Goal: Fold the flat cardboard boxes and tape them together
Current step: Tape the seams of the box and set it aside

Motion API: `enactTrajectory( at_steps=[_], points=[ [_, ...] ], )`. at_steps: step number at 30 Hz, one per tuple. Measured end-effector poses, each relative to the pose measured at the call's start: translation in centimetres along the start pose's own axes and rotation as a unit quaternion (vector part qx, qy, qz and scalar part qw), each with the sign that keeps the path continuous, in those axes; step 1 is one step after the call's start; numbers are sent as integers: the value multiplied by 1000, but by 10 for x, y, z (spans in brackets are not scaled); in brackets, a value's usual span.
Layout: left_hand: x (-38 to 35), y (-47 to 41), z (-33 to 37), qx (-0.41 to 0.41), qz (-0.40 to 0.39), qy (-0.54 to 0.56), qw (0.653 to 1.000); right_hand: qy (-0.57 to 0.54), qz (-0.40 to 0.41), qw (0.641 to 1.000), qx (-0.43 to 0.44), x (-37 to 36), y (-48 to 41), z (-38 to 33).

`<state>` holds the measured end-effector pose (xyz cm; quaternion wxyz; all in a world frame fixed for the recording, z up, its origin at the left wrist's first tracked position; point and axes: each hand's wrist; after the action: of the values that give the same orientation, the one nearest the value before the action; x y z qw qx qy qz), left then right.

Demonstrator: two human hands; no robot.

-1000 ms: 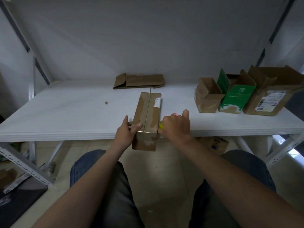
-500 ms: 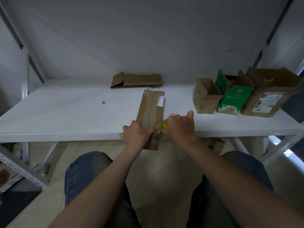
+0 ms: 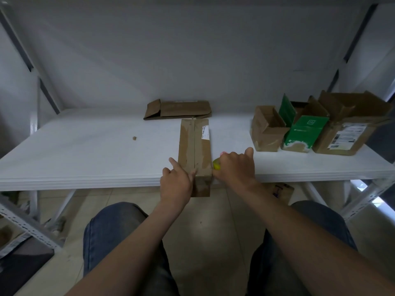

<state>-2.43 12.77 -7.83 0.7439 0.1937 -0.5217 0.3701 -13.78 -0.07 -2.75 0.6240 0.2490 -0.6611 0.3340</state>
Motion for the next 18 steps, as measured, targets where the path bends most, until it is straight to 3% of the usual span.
enactTrajectory(
  at_steps=[4,9,14,18],
  points=[
    [-7,0,17,-5,-7,-177,984,-1,-2,1000,-3,0,-2,0],
    [-2,-19,21,-33,-9,-214,976,-7,-7,1000,-11,3,-6,2],
    [15,-40,5,-48,-53,-63,996,-5,-2,1000,-7,3,-12,5],
    [15,-42,-24,-43,-77,120,989,-7,5,1000,-6,-1,-15,8]
  ],
)
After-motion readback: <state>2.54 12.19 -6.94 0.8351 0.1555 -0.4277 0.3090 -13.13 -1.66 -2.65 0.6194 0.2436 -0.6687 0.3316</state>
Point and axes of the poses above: each hand's wrist, its own y-axis away from the middle knuckle, its own x-axis out of the back of the hand, z = x × y, and after that the axes turned 8 degrees about -z, right-handed
